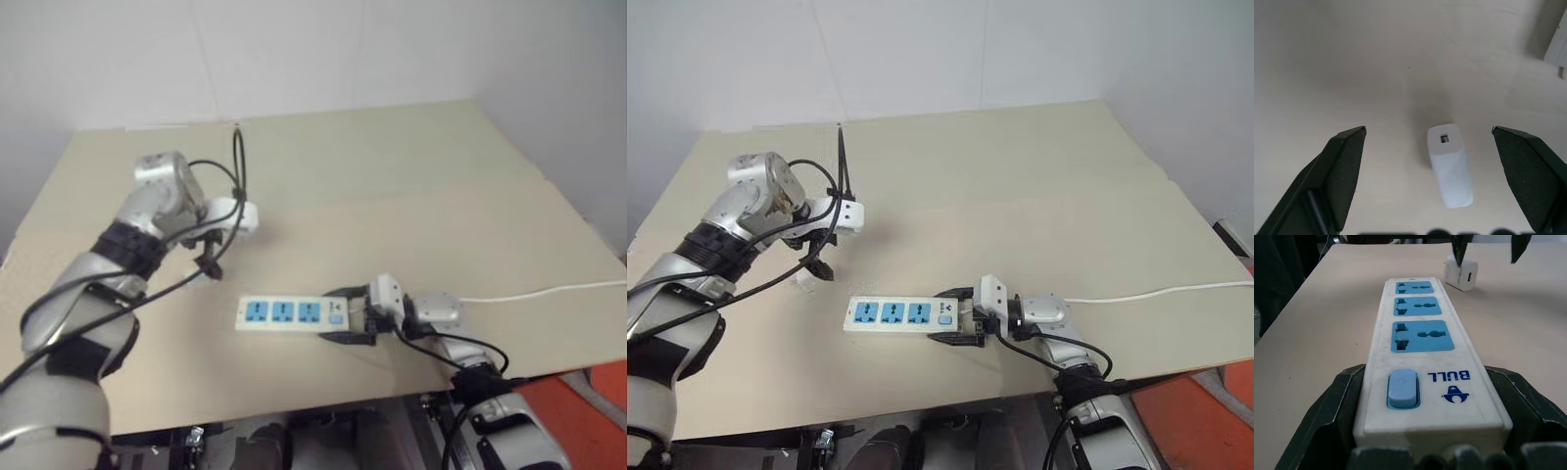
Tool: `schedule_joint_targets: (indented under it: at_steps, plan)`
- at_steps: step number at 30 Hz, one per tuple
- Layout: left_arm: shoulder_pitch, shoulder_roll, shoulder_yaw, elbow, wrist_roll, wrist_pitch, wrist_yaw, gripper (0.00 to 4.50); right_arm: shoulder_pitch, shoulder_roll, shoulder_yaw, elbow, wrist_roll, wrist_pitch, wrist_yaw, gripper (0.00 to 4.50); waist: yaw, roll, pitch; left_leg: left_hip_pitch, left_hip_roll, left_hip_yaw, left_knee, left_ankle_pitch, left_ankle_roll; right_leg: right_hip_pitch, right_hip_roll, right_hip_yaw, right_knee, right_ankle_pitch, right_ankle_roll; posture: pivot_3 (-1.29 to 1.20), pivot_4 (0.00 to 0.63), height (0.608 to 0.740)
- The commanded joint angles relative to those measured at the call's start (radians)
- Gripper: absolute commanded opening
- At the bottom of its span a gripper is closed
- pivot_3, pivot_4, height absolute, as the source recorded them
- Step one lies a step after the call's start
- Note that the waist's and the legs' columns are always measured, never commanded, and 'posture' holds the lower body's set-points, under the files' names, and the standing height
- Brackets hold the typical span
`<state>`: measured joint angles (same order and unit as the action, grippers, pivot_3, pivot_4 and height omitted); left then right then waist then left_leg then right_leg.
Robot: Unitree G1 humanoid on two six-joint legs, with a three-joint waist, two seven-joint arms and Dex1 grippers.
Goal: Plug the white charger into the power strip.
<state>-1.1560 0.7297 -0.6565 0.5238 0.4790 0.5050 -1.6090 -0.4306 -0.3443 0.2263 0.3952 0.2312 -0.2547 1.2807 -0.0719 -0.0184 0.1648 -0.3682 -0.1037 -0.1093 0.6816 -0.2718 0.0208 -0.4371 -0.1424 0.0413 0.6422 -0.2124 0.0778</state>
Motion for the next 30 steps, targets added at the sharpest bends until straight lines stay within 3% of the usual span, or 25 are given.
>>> schedule_joint_targets:
  at_steps: [1, 26, 30]
  plan:
    - [-0.008, 0.016, -0.011, -0.033, 0.026, 0.003, -0.005, 4.50, 0.016, -0.001, 0.025, 0.006, -0.044, -0.003, -0.022, 3.40, 0.001, 0.000, 0.000, 0.000, 0.000, 0.000, 0.000, 0.000, 0.000, 0.000, 0.000, 0.000, 0.000, 0.000, 0.000, 0.00, 0.150, 0.740]
    - [0.029, -0.054, -0.028, 0.040, 0.102, 0.052, 0.032, 4.50, 0.031, -0.020, 0.024, -0.021, -0.049, 0.011, -0.041, 3.40, 0.002, 0.000, 0.000, 0.000, 0.007, 0.000, 0.001, 0.000, 0.000, 0.000, 0.005, 0.000, 0.000, 0.002, -0.002, 0.00, 0.150, 0.740]
    - [0.036, -0.063, -0.034, 0.052, 0.111, 0.063, 0.035, 3.34, 0.032, -0.019, 0.024, -0.023, -0.051, 0.010, -0.046, 3.40, 0.002, 0.000, 0.000, 0.000, 0.007, 0.001, 0.001, 0.000, 0.001, 0.000, 0.005, 0.000, 0.000, 0.002, -0.003, 0.00, 0.150, 0.740]
